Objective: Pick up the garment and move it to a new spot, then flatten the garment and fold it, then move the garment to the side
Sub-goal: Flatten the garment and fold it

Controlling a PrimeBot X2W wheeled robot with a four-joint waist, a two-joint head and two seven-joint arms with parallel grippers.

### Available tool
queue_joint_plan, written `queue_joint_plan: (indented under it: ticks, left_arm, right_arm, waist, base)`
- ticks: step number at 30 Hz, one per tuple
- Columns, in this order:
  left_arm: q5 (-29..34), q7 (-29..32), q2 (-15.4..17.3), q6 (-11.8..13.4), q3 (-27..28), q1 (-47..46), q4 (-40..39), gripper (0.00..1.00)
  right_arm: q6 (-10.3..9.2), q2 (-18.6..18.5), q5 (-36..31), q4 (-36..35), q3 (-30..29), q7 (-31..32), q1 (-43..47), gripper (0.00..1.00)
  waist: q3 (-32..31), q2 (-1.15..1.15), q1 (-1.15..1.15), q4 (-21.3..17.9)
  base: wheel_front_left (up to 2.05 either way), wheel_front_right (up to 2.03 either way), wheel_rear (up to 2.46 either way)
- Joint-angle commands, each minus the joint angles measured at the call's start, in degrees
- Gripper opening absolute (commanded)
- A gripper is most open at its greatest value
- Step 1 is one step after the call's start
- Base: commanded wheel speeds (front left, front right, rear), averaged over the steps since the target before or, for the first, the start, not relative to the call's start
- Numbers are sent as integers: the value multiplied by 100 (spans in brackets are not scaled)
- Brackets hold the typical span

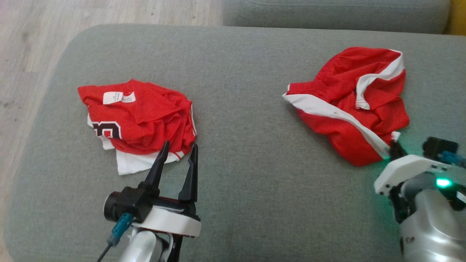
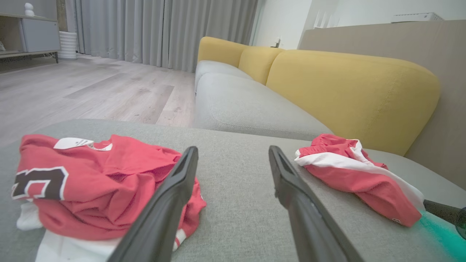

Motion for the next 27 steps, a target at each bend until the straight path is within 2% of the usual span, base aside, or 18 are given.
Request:
queue_joint_plan:
  ticks: [1,6,12,17,20,21,22,27]
  left_arm:
    - [-25,-55,-10,30,196,-214,-171,100]
    - [-9,-55,-10,34,243,-142,-195,100]
    - [-20,-55,-10,28,244,-116,-237,100]
    - [-53,-55,-10,36,211,-130,-249,100]
    - [-62,-55,-10,33,184,-136,-249,100]
    - [-63,-55,-10,25,178,-137,-244,100]
    - [-64,-55,-10,15,172,-139,-235,100]
    - [-61,-55,-10,-12,171,-132,-181,100]
  right_arm:
    - [39,-28,-128,-201,-66,-155,-118,0]
    - [39,-28,-416,-731,-643,-301,-27,0]
    - [39,-28,-679,-1781,-1217,-300,112,0]
    - [39,-28,-724,-2462,-1569,-328,290,0]
    - [39,-28,-681,-2634,-1703,-277,406,0]
    - [39,-28,-689,-2661,-1720,-269,444,64]
    - [39,-28,-655,-2667,-1709,-260,471,100]
    - [39,-28,-441,-2827,-1109,-522,639,100]
  waist:
    - [-64,0,0,-79]
    - [-175,0,0,-295]
    - [-235,0,0,-522]
    - [-225,0,0,-578]
    - [-215,0,0,-561]
    - [-216,0,0,-547]
    - [-220,0,0,-529]
    - [-276,0,0,-430]
  base:
    - [0,0,0]
    - [0,0,0]
    - [0,0,0]
    - [0,0,0]
    - [0,0,0]
    - [0,0,0]
    - [0,0,0]
    - [0,0,0]
